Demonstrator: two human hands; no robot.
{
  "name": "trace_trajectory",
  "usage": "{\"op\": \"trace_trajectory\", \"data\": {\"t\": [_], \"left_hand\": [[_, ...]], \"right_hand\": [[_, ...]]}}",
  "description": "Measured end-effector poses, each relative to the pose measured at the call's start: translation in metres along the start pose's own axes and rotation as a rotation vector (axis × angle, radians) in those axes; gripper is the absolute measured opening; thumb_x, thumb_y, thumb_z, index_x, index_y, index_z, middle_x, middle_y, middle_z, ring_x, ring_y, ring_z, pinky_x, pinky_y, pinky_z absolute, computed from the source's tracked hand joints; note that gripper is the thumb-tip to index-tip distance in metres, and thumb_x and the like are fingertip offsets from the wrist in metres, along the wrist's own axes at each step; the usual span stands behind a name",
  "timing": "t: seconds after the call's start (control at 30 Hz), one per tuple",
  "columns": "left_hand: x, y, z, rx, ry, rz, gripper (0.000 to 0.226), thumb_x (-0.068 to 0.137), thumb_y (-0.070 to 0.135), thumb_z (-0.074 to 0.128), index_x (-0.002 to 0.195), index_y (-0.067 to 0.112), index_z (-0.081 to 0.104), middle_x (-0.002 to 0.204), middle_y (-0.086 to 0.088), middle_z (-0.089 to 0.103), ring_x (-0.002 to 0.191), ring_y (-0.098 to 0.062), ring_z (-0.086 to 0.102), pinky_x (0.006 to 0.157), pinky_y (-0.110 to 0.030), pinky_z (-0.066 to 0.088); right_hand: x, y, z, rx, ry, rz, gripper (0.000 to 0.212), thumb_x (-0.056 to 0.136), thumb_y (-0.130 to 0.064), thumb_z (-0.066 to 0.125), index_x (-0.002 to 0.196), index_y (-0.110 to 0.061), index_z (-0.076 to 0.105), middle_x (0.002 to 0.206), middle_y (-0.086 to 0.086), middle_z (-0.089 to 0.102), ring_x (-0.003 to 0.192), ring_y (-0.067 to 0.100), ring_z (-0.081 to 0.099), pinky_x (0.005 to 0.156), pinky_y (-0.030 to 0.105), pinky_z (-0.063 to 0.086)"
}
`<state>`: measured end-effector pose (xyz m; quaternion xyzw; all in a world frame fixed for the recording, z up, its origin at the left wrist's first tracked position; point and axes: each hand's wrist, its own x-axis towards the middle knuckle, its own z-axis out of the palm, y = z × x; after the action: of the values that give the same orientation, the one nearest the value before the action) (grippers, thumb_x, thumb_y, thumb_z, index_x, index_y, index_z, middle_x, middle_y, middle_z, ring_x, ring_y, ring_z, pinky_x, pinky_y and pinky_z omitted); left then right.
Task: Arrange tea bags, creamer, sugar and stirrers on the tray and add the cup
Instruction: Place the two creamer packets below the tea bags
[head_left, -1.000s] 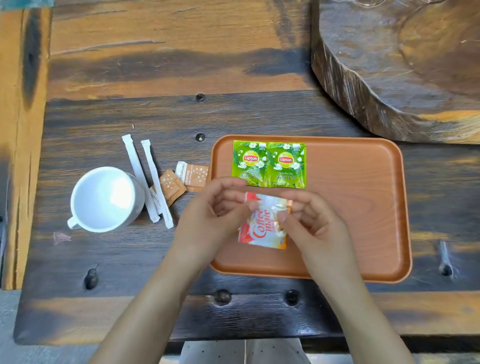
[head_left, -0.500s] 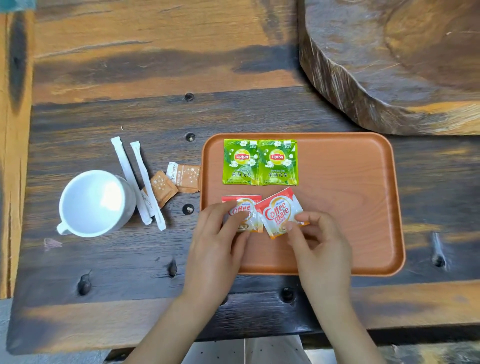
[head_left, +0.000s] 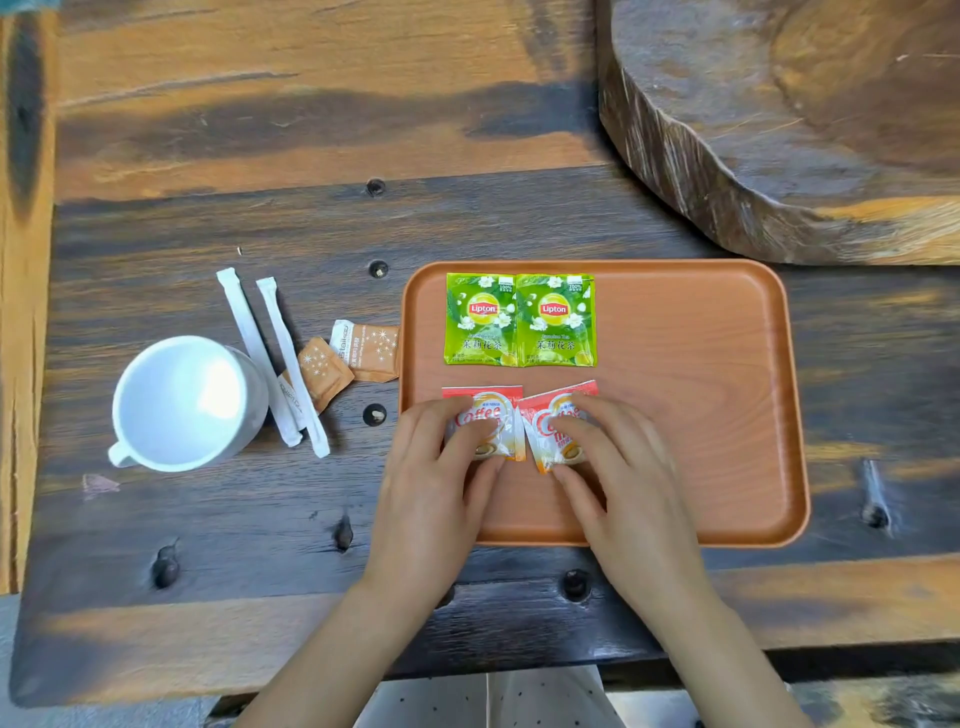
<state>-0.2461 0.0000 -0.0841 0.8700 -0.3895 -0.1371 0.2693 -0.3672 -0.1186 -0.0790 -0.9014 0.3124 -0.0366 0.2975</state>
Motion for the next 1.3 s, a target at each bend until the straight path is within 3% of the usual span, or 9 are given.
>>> {"op": "trace_trajectory", "data": {"t": [0.17, 0.43, 1.03, 1.3], "left_hand": [[0.001, 0.0, 0.0, 0.004, 0.003, 0.009, 0.022, 0.079, 0.015, 0.069, 0.1, 0.009, 0.065, 0.111, -0.009, 0.06, 0.106, -0.02, 0.047, 0.095, -0.022, 0.033], [0.002, 0.001, 0.0, -0.009, -0.008, -0.017, 0.024, 0.077, 0.013, 0.07, 0.1, 0.008, 0.066, 0.111, -0.01, 0.061, 0.106, -0.021, 0.047, 0.093, -0.026, 0.038], [0.007, 0.001, -0.002, -0.015, -0.039, -0.019, 0.025, 0.079, 0.014, 0.068, 0.102, 0.007, 0.065, 0.112, -0.012, 0.06, 0.107, -0.025, 0.05, 0.095, -0.027, 0.037], [0.007, 0.004, -0.005, -0.002, -0.05, -0.005, 0.024, 0.078, 0.012, 0.068, 0.102, 0.006, 0.066, 0.111, -0.013, 0.061, 0.105, -0.029, 0.053, 0.093, -0.03, 0.038]], "right_hand": [[0.004, 0.005, 0.001, 0.0, -0.021, -0.05, 0.033, 0.082, -0.019, 0.068, 0.114, -0.015, 0.065, 0.123, 0.006, 0.06, 0.114, 0.023, 0.05, 0.1, 0.029, 0.035], [0.003, -0.001, 0.018, 0.028, 0.096, -0.011, 0.031, 0.082, -0.022, 0.069, 0.111, -0.012, 0.066, 0.121, 0.008, 0.06, 0.113, 0.021, 0.045, 0.098, 0.033, 0.038], [0.007, 0.001, 0.018, 0.041, 0.109, -0.007, 0.035, 0.081, -0.021, 0.07, 0.113, -0.013, 0.062, 0.12, 0.01, 0.055, 0.111, 0.022, 0.042, 0.094, 0.043, 0.044], [0.007, -0.003, 0.014, 0.067, 0.111, -0.005, 0.035, 0.082, -0.022, 0.068, 0.115, -0.012, 0.062, 0.12, 0.01, 0.055, 0.11, 0.022, 0.042, 0.096, 0.035, 0.041]]}}
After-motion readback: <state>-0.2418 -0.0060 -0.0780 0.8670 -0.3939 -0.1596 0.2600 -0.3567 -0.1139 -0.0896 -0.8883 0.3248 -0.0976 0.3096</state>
